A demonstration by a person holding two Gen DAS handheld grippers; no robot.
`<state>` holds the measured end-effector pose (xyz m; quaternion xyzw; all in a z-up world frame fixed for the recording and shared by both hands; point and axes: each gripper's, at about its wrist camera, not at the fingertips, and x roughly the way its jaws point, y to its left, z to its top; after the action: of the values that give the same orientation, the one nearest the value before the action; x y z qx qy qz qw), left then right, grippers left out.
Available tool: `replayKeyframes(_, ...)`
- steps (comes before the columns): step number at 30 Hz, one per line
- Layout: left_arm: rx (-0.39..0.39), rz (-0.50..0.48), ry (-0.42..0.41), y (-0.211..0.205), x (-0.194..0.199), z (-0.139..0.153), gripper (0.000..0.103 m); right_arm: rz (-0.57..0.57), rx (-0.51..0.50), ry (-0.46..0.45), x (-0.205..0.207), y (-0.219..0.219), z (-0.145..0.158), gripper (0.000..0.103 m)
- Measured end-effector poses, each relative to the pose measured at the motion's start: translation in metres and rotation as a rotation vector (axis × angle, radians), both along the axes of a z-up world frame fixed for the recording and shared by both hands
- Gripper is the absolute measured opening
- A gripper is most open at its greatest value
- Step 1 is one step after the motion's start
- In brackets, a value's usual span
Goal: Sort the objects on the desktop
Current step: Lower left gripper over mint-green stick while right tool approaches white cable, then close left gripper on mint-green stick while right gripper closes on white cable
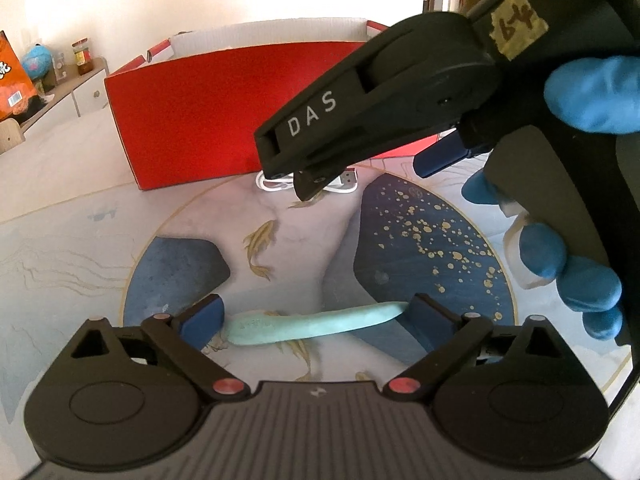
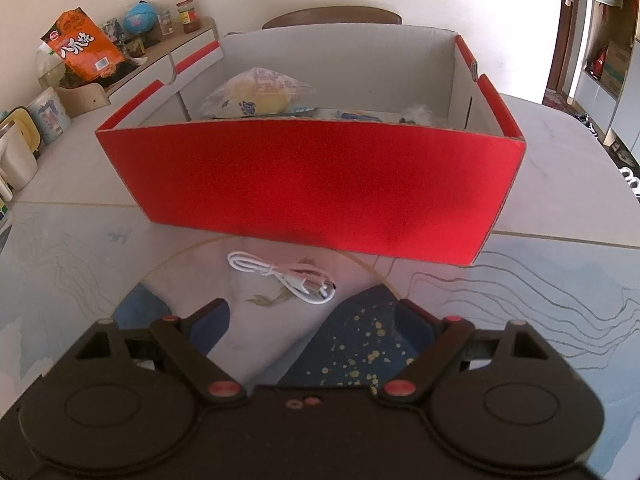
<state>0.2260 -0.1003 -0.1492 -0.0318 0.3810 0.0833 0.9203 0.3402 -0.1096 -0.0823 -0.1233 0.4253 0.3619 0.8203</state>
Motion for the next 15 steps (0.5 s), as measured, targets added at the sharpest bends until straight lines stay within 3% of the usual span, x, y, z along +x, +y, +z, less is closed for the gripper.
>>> replayKeyframes(4,0.006,-0.010,-0.021,0.002,0.000,0.002,0.080,0.000,0.001,0.008,0.002,0.003,-0.003,0.090)
replayKeyframes(8,0.009,-0.023,-0.030,0.004,0.000,0.003,0.078,-0.005,0.004,0.009,0.004,0.010,-0.005,0.088)
replayKeyframes(15,0.017,-0.042,-0.031,0.006,-0.001,0.003,0.078,-0.012,-0.033,-0.003,0.010,0.023,-0.017,0.078)
